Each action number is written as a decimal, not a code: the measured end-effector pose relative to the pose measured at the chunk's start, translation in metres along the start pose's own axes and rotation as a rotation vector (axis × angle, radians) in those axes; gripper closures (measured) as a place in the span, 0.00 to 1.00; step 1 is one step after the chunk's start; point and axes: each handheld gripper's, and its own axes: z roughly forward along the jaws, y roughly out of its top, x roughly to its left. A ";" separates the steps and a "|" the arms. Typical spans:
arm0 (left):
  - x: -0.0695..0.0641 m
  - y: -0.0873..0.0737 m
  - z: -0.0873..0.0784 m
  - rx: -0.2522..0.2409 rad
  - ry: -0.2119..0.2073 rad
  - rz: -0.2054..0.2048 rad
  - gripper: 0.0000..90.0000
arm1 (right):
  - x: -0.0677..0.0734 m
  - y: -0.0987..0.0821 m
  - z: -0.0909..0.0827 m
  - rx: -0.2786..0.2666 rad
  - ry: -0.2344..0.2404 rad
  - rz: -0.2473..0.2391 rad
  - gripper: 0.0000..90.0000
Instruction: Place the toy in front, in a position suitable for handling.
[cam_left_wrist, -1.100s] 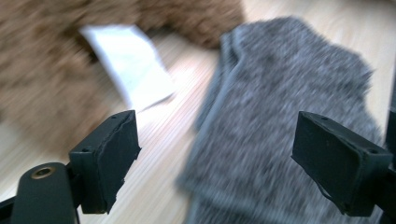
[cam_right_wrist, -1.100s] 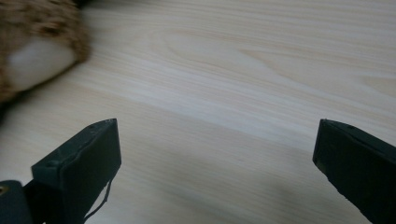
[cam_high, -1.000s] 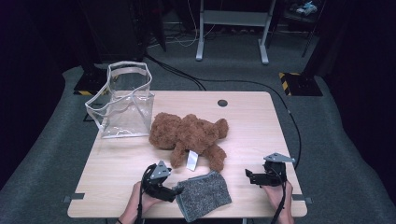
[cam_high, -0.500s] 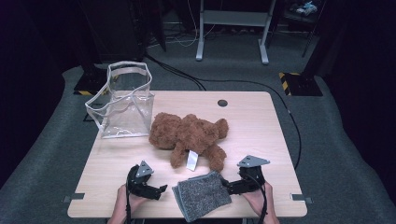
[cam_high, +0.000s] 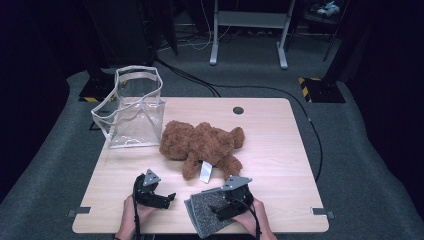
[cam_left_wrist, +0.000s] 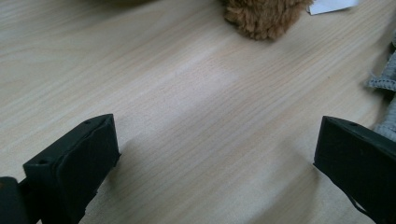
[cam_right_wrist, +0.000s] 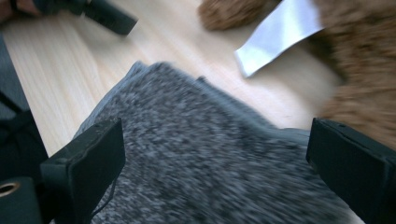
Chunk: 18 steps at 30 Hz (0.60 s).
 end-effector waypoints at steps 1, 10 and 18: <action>0.000 0.000 0.000 0.007 0.006 0.012 0.00 | 0.004 -0.001 0.008 0.023 0.014 -0.018 0.09; 0.000 0.001 0.002 0.007 0.013 0.019 0.00 | 0.009 -0.010 0.025 0.094 0.013 -0.029 0.27; 0.000 0.001 0.002 0.010 0.013 0.022 0.00 | 0.005 -0.015 0.019 0.063 0.002 -0.050 0.63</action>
